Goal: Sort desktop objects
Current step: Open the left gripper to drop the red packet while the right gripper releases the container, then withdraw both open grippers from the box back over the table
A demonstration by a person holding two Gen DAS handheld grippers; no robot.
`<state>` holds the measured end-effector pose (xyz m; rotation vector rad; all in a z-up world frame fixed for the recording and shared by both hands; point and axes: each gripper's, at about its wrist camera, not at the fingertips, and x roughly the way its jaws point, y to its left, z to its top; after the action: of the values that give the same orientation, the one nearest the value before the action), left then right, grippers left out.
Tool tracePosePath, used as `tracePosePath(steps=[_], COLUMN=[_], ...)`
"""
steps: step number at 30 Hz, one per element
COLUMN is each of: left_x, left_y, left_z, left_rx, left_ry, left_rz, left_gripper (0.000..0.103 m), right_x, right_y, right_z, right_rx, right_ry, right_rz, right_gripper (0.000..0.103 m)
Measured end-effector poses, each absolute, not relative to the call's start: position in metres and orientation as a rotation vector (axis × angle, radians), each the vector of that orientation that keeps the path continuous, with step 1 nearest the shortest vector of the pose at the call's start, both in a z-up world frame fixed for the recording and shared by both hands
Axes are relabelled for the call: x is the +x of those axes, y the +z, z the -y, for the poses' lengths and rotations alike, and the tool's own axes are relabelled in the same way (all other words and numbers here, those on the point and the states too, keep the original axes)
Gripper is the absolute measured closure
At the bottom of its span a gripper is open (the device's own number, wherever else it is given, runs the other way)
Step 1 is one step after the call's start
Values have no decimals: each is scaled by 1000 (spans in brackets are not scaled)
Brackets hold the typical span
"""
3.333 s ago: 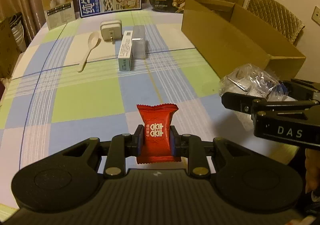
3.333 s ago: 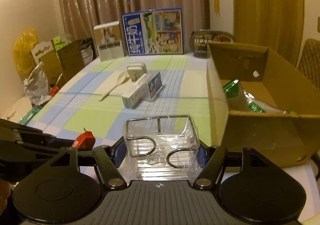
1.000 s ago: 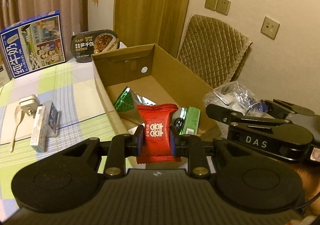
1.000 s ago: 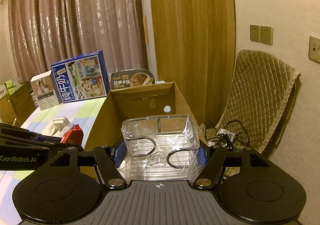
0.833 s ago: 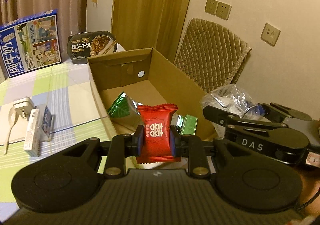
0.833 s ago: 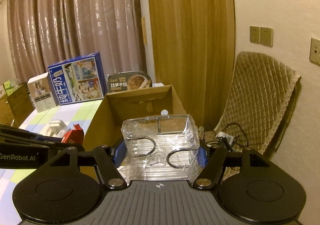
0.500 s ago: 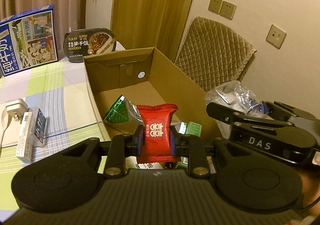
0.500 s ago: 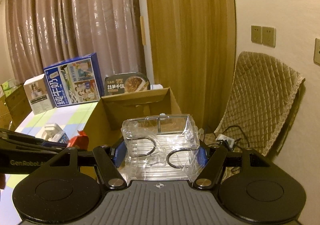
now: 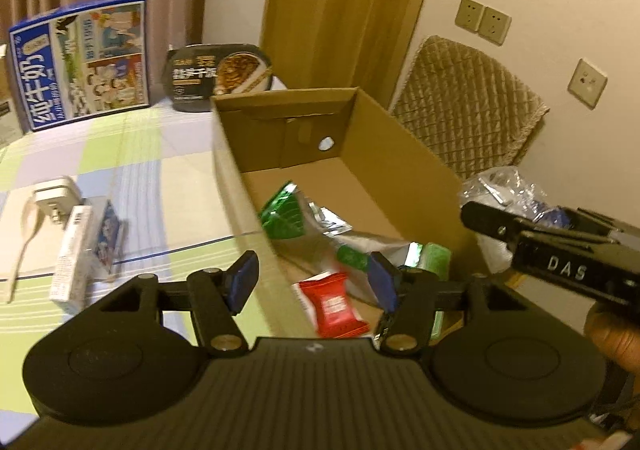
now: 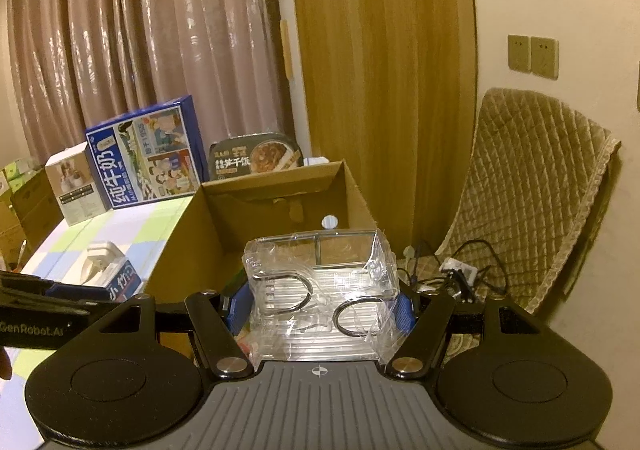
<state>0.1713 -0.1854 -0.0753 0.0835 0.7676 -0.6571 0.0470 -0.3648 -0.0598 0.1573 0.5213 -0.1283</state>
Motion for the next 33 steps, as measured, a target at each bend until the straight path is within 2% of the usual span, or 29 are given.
tracePosePath(steps=[6,7,8,9,12,20,22,33], left_x=[168,168,168,168,169,159,153,115], left_y=[-77,-77,-76,-77,-78,-83,-83,-81], left_z=[176,174,173,171,167,144,139,106], left_rx=[88,86,83,82,87,60,57,55], left_ry=[-641,-639,-638,-635,-623,-568,-559,-521], left_rz=[-770,-771,-772,-773,-773,-775,-774,-772], left_gripper=[48,48,47,47,46,30,23,8], right_x=[57,59,62,62,61,36,27,-10], right_y=[-57,-56,-54,-52,-44,-45,-48,-54], right_z=[357,357,357,358,361,358,355,323], right_rx=[178,191,208,221,232,255,269,292], right_ry=[-101,-85,-73,-76,-81,-109,-113,-102], right_rz=[-511,-506,-500,-484,-451,-478,-492,-579], right_gripper=[37,32,15,7,7,7,7,2])
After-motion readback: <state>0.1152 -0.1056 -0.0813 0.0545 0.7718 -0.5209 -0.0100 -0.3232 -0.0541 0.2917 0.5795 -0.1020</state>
